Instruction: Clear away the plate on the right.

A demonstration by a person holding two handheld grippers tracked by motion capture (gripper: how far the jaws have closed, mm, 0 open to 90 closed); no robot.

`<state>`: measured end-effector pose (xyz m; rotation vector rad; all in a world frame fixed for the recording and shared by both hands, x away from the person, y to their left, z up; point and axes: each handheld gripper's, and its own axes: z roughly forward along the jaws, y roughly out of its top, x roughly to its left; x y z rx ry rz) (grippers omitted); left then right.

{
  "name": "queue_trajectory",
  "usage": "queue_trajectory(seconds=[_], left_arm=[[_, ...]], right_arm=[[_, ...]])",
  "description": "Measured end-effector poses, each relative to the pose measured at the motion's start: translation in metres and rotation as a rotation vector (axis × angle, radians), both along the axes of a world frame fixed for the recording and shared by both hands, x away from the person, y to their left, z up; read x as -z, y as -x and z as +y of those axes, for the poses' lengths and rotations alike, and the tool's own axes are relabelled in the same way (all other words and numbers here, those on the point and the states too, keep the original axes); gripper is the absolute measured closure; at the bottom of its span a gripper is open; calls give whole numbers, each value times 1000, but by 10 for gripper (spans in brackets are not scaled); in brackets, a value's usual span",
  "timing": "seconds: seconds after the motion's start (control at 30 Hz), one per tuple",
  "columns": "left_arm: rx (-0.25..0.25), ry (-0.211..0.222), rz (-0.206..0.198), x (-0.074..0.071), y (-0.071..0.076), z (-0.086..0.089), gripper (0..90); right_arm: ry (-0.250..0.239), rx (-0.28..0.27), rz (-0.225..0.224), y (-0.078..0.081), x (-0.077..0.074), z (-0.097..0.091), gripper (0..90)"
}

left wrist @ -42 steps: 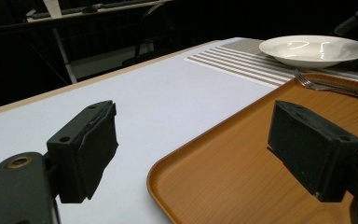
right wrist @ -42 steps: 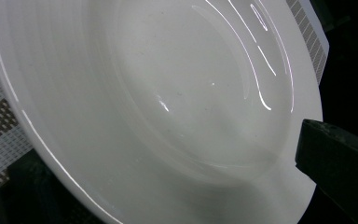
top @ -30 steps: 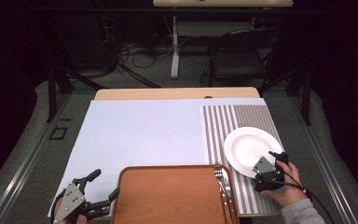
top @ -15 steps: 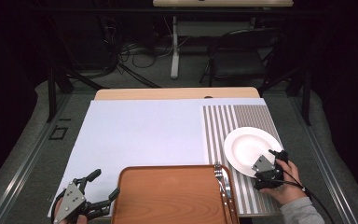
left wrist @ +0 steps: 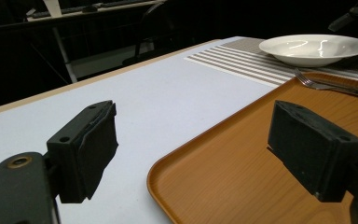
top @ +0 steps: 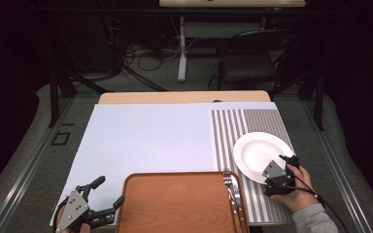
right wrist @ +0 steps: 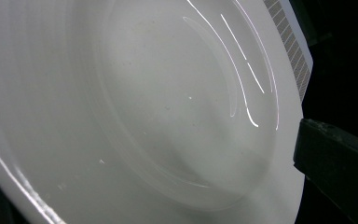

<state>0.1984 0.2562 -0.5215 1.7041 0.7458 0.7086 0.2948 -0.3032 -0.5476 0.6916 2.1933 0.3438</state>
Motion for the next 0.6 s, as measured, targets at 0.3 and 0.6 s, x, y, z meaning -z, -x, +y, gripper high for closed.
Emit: queue_trajectory(seconds=[0.3,0.6], left_arm=[[2,1,0,0,0,0,152],[1,2,0,0,0,0,152]], right_arm=[[-23,-32,22,-3,-15,1,129],[-14,-67,90,-7,-26,2,258]])
